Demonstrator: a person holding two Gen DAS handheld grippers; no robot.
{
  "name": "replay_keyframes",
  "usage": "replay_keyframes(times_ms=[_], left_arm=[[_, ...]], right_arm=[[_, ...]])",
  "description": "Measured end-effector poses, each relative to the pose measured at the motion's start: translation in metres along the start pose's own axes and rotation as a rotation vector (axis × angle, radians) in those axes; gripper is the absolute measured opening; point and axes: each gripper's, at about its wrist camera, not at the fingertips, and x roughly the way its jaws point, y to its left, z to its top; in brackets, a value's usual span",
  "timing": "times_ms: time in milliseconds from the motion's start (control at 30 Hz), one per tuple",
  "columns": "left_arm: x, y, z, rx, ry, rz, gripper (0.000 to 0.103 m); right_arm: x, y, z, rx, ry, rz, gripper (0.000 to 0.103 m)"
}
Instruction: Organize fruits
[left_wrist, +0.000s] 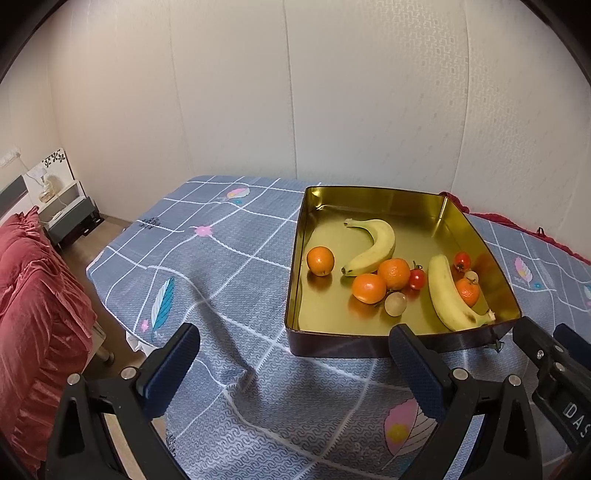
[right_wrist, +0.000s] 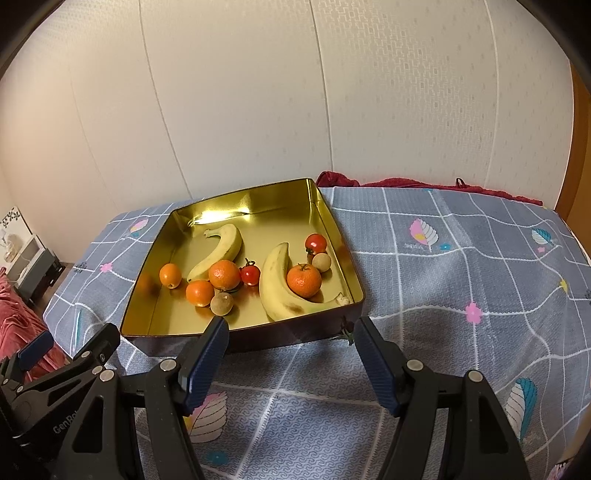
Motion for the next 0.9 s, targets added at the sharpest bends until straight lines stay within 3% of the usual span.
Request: replay_keyframes(times_ms=[367,900], left_arm=[[-0.006,-0.006,-0.001,0.019,-0.01,-0.011,0.103],[-0.002,-0.012,-0.002,0.01,0.045,-0.017,0.103]], right_arm=[[0.0,-0.003,-0.001,0.01,0.007,0.009,0.072],[0.002,-0.012,0.004,0.045,0.005,0.04,0.072]])
